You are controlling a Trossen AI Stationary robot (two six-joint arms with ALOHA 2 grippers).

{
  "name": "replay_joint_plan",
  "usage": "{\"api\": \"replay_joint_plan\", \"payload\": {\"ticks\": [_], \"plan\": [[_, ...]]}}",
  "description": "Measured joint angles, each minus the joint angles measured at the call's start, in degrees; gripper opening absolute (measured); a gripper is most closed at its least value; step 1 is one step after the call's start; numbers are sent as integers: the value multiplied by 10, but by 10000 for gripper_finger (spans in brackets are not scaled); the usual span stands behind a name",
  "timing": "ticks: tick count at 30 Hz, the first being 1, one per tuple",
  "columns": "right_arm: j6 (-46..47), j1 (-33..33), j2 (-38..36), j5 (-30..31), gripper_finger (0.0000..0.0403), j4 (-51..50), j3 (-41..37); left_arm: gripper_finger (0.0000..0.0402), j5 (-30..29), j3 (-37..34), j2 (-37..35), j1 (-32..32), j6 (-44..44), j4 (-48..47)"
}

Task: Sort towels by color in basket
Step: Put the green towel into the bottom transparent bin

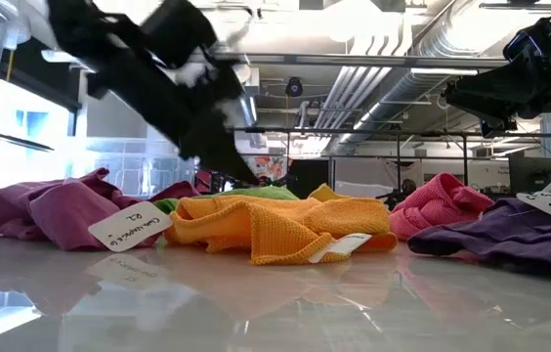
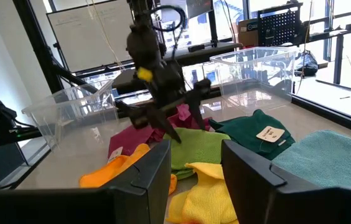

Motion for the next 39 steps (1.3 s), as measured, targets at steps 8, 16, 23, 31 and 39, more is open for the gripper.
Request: {"api": "replay_joint_plan", "payload": {"ticks": [8,16,23,31,39], "plan": [[0,0,0,0,138,0,0,202,-29,48,91,-2,-4,-24],[0,0,0,0,138,0,0,73,-40,47,93,-18,-29,-25],[0,0,0,0,138,0,0,21,-79,45,26,-33,10,-34],[0,0,0,0,138,0,0,6,-107,45,-130,-82,118,-27],[0,0,0,0,138,0,0,6,-132,136,-243,-197,149,-186]]}}
